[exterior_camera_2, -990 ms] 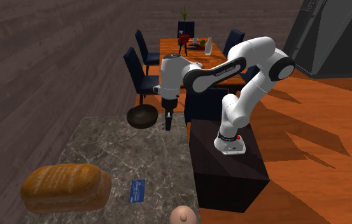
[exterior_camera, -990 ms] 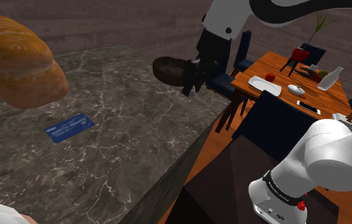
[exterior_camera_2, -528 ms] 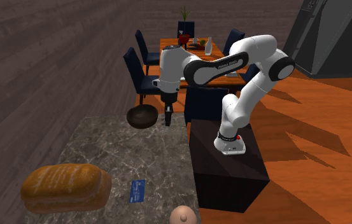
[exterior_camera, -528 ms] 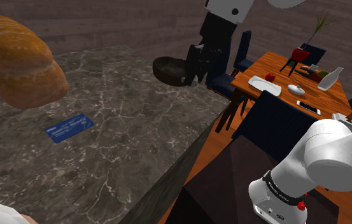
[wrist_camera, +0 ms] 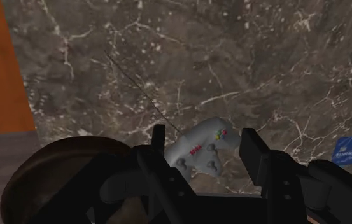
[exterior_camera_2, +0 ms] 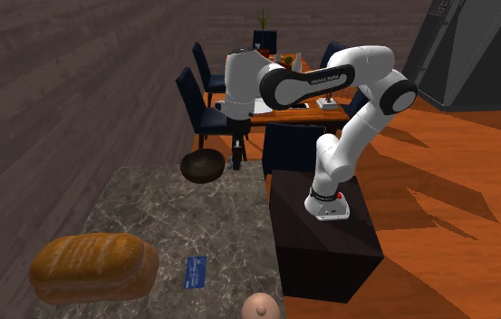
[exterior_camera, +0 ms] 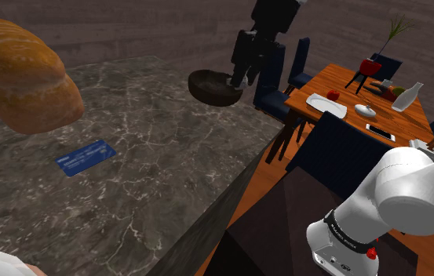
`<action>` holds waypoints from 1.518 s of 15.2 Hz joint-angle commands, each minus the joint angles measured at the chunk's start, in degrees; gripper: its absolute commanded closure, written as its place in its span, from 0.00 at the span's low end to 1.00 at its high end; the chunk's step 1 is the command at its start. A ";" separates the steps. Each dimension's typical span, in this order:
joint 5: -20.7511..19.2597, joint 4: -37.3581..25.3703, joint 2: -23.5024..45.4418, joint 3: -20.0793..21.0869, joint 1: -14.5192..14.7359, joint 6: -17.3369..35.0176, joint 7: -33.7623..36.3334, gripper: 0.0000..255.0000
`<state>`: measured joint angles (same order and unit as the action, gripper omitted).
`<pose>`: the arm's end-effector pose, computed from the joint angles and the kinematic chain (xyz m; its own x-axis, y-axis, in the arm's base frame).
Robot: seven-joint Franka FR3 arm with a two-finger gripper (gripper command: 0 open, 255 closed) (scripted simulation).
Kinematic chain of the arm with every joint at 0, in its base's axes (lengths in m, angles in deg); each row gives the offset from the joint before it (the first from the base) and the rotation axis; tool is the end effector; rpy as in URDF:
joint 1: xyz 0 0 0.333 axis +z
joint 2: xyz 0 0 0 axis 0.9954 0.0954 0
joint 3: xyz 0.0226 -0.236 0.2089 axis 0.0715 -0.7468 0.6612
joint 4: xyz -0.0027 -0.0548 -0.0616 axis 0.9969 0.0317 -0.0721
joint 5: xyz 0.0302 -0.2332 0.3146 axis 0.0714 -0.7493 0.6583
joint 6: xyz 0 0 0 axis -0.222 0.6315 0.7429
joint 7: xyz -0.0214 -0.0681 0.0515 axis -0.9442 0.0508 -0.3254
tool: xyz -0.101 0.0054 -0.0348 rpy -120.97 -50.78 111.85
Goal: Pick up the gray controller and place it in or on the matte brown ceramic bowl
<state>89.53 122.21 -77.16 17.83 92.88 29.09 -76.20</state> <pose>0.3733 0.1831 0.6052 0.9903 0.1171 0.0747 0.1279 -0.9784 -0.1625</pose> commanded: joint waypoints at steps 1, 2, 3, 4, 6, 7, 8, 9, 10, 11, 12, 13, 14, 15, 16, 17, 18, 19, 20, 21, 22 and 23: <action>-0.76 -2.88 2.73 -0.77 -0.69 -0.43 -0.98 1.00; -1.20 -4.53 4.55 -1.21 -1.10 -0.42 -1.64 1.00; -1.62 -6.25 6.38 -1.64 -1.50 -0.45 -2.28 1.00; -2.03 -8.05 8.24 -2.05 -1.88 -0.53 -2.90 1.00; -2.77 -11.87 12.01 -2.82 -2.63 -0.84 -4.07 1.00; -3.12 -13.91 13.93 -3.19 -2.97 -1.08 -4.63 1.00; -3.46 -16.02 15.88 -3.55 -3.29 -1.36 -5.16 1.00; -3.77 -18.23 17.86 -3.88 -3.61 -1.70 -5.68 1.00; -4.07 -20.53 19.86 -4.21 -3.92 -2.11 -6.18 1.00; -4.35 -22.93 21.91 -4.53 -4.20 -2.57 -6.66 1.00; -4.63 -25.44 23.99 -4.84 -4.48 -3.10 -7.12 1.00; -4.84 -27.63 25.76 -5.08 -4.70 -3.60 -7.49 1.00; -4.80 -26.66 25.59 -5.07 -4.70 -2.80 -7.61 1.00; -4.76 -25.69 25.43 -5.06 -4.70 -2.00 -7.74 1.00; -4.73 -24.77 25.30 -5.06 -4.69 -1.22 -7.86 1.00; -4.69 -23.86 25.18 -5.05 -4.68 -0.44 -7.98 1.00; -4.65 -22.96 25.07 -5.04 -4.67 0.34 -8.10 1.00; -4.61 -22.08 24.97 -5.03 -4.66 1.12 -8.22 1.00; -4.58 -21.22 24.89 -5.02 -4.66 1.89 -8.33 1.00; -4.54 -20.37 24.82 -5.01 -4.65 2.66 -8.45 1.00; -4.50 -19.54 24.77 -5.00 -4.64 3.43 -8.56 1.00; -4.46 -18.72 24.72 -4.98 -4.62 4.20 -8.68 1.00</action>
<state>85.02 102.61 -52.32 12.83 88.24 32.49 -84.77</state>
